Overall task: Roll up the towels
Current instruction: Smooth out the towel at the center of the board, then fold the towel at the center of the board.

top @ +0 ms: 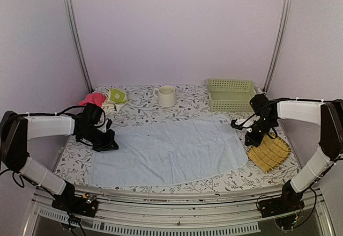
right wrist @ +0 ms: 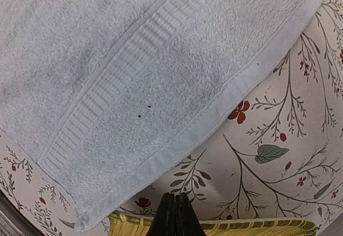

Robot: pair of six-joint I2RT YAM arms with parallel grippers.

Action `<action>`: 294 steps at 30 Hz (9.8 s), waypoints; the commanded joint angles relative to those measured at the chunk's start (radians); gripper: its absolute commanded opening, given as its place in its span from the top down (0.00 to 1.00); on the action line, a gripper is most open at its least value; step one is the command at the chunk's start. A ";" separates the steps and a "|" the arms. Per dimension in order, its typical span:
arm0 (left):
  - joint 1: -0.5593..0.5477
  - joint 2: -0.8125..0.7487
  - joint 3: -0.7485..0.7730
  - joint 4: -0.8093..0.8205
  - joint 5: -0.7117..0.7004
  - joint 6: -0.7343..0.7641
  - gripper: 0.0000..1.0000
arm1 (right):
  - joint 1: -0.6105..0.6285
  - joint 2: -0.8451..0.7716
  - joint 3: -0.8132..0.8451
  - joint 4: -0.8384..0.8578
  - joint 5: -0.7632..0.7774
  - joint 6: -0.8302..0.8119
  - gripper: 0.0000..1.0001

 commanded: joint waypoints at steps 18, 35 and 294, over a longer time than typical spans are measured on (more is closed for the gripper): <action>-0.012 0.024 0.029 0.003 -0.051 0.037 1.00 | -0.001 -0.061 -0.053 -0.137 0.140 -0.120 0.95; 0.183 0.016 0.076 0.278 -0.136 0.084 0.69 | -0.106 0.281 0.391 0.210 -0.191 0.218 0.78; 0.384 -0.116 0.221 -0.400 -0.154 0.178 1.00 | -0.242 -0.070 -0.040 0.286 -0.553 0.021 0.97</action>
